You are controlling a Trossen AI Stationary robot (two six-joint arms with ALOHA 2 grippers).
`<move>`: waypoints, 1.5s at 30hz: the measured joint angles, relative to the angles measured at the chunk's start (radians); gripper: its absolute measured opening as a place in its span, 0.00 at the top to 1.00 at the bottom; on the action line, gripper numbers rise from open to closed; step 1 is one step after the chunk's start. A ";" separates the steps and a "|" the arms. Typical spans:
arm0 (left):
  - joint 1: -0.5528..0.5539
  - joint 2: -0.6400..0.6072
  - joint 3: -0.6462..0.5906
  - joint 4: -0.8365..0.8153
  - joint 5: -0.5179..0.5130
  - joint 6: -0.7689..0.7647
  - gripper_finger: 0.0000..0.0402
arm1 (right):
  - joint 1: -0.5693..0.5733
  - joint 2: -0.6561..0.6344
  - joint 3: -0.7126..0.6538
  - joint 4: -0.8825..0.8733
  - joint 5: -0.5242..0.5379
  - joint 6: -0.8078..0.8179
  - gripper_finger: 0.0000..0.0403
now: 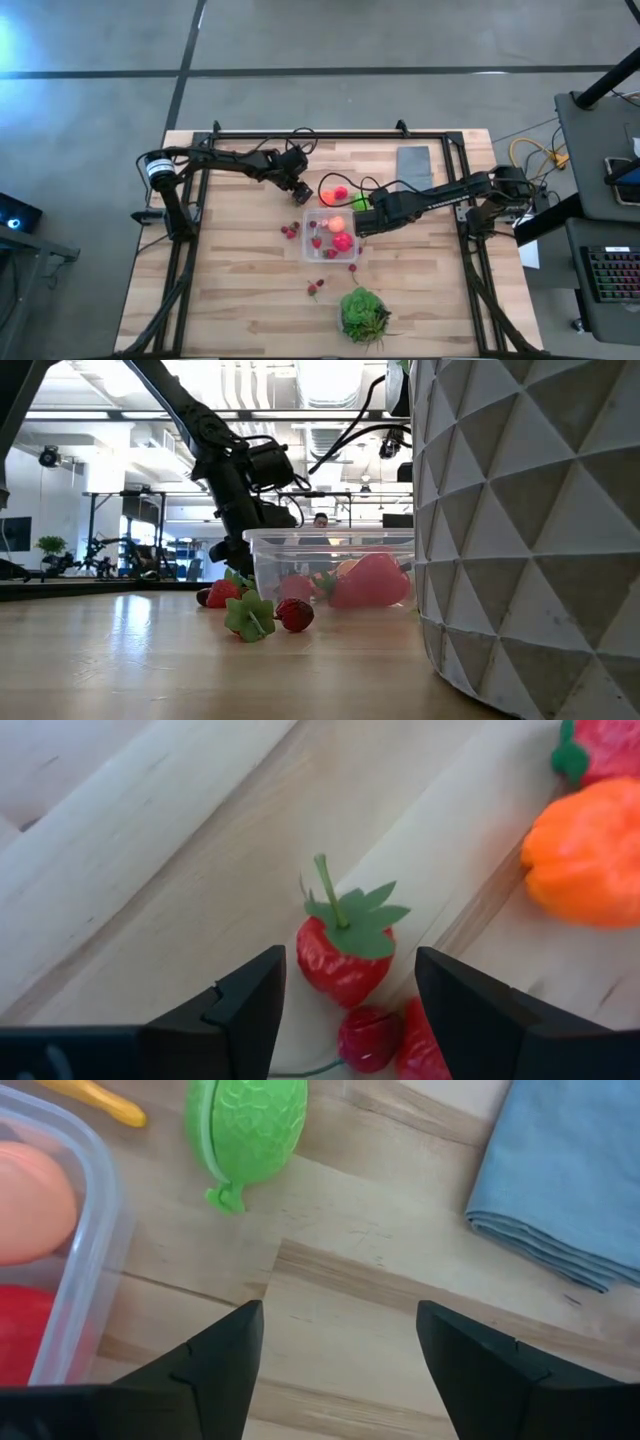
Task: Pick and placing Produce into tupperware
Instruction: Put the red strawberry into the transparent container
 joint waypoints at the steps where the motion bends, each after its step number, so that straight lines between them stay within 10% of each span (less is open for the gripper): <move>1: -0.001 0.000 -0.002 0.000 -0.002 0.013 0.48 | 0.000 0.000 0.000 0.000 0.001 0.000 0.37; 17: -0.002 0.000 -0.002 0.023 -0.007 0.009 0.41 | 0.000 0.000 -0.001 0.014 0.017 -0.015 0.37; 45: -0.002 0.000 -0.002 0.011 -0.021 0.010 0.59 | 0.000 0.000 -0.001 0.019 0.016 -0.015 0.38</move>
